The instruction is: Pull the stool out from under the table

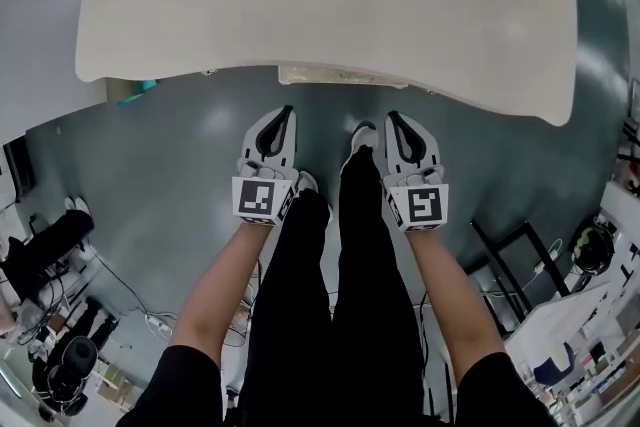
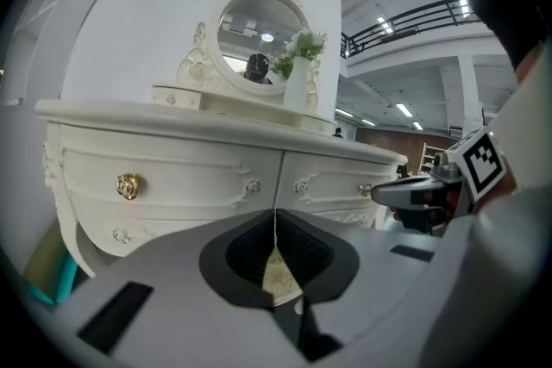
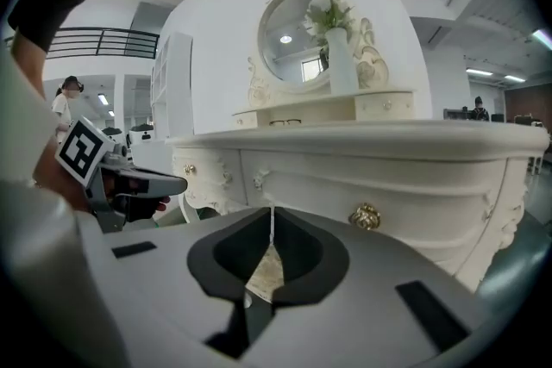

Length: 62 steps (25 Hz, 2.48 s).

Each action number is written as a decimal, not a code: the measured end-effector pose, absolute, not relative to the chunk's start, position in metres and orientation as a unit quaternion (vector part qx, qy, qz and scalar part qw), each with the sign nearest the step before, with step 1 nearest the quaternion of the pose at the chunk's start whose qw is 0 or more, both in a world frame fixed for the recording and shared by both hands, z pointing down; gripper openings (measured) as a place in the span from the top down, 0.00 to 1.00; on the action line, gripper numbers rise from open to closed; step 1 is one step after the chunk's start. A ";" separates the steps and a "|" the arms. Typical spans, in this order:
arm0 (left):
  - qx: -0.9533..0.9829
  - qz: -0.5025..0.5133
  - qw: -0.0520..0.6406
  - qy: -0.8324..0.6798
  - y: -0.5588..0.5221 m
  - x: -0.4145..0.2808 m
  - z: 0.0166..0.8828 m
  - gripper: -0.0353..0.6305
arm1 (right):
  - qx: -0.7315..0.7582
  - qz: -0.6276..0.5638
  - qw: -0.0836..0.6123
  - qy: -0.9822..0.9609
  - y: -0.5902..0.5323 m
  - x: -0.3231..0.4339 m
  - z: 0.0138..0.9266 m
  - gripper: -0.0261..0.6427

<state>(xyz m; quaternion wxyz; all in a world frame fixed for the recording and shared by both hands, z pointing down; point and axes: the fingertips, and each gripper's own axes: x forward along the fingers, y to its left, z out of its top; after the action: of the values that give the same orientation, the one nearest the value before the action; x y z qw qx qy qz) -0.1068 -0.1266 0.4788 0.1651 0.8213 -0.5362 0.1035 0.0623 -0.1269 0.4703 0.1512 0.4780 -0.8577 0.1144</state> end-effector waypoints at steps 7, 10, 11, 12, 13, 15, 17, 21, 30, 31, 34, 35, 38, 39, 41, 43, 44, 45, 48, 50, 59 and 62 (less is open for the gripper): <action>0.809 0.101 0.190 -0.547 -0.123 -0.101 0.519 0.92 | 0.505 0.165 0.167 -0.830 -0.138 0.091 0.527 0.93; 0.796 0.093 0.205 -0.562 -0.126 -0.107 0.534 0.92 | 0.494 0.145 0.198 -0.834 -0.140 0.095 0.549 0.93; 0.794 0.092 0.206 -0.564 -0.127 -0.110 0.540 0.92 | 0.488 0.137 0.210 -0.836 -0.140 0.093 0.558 0.93; 0.793 0.095 0.205 -0.566 -0.127 -0.113 0.548 0.92 | 0.481 0.132 0.220 -0.838 -0.139 0.090 0.568 0.93; 0.792 0.101 0.202 -0.567 -0.127 -0.116 0.556 0.92 | 0.475 0.128 0.227 -0.841 -0.138 0.088 0.578 0.93; 0.789 0.114 0.199 -0.571 -0.127 -0.121 0.570 0.92 | 0.470 0.120 0.234 -0.842 -0.141 0.089 0.589 0.93; 0.780 0.115 0.207 -0.579 -0.131 -0.125 0.578 0.92 | 0.470 0.121 0.240 -0.841 -0.148 0.097 0.595 0.93; 0.769 0.097 0.239 -0.584 -0.137 -0.130 0.593 0.88 | 0.479 0.150 0.260 -0.825 -0.157 0.119 0.626 0.86; 0.780 0.125 0.255 -0.557 -0.145 -0.132 0.655 0.70 | 0.474 0.142 0.295 -0.817 -0.159 0.144 0.684 0.60; 0.778 0.129 0.263 -0.555 -0.147 -0.133 0.665 0.68 | 0.469 0.129 0.303 -0.820 -0.160 0.143 0.687 0.57; 0.767 0.138 0.289 -0.556 -0.148 -0.138 0.690 0.60 | 0.463 0.118 0.310 -0.822 -0.163 0.140 0.696 0.53; 0.767 0.143 0.292 -0.553 -0.147 -0.138 0.696 0.59 | 0.464 0.124 0.309 -0.821 -0.163 0.141 0.699 0.52; 0.781 0.173 0.283 -0.529 -0.146 -0.130 0.712 0.56 | 0.458 0.147 0.306 -0.822 -0.166 0.142 0.711 0.50; 0.784 0.186 0.277 -0.524 -0.146 -0.128 0.716 0.55 | 0.452 0.150 0.306 -0.824 -0.167 0.140 0.715 0.49; 0.782 0.202 0.270 -0.524 -0.147 -0.128 0.723 0.52 | 0.440 0.144 0.309 -0.831 -0.169 0.138 0.720 0.49; 0.776 0.205 0.269 -0.533 -0.150 -0.131 0.728 0.50 | 0.434 0.131 0.310 -0.836 -0.168 0.137 0.721 0.49; 0.774 0.207 0.268 -0.534 -0.151 -0.131 0.731 0.49 | 0.434 0.125 0.310 -0.837 -0.167 0.137 0.720 0.49; 0.776 0.211 0.267 -0.531 -0.152 -0.130 0.733 0.49 | 0.436 0.120 0.310 -0.836 -0.166 0.137 0.719 0.48; 0.788 0.220 0.263 -0.511 -0.157 -0.122 0.737 0.47 | 0.458 0.136 0.309 -0.822 -0.165 0.144 0.721 0.45; 0.789 0.216 0.264 -0.511 -0.160 -0.121 0.736 0.45 | 0.466 0.167 0.304 -0.814 -0.166 0.146 0.727 0.42; 0.809 0.194 0.260 -0.491 -0.169 -0.132 0.743 0.41 | 0.454 0.186 0.298 -0.819 -0.182 0.141 0.742 0.39; 0.810 0.194 0.277 -0.479 -0.170 -0.131 0.747 0.38 | 0.450 0.188 0.298 -0.820 -0.181 0.141 0.744 0.39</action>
<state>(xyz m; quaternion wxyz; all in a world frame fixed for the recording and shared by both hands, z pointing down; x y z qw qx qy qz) -0.1313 -0.1702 0.7474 0.2772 0.8101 -0.4787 0.1943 0.1410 -0.1813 0.7444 0.2982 0.4504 -0.8202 0.1883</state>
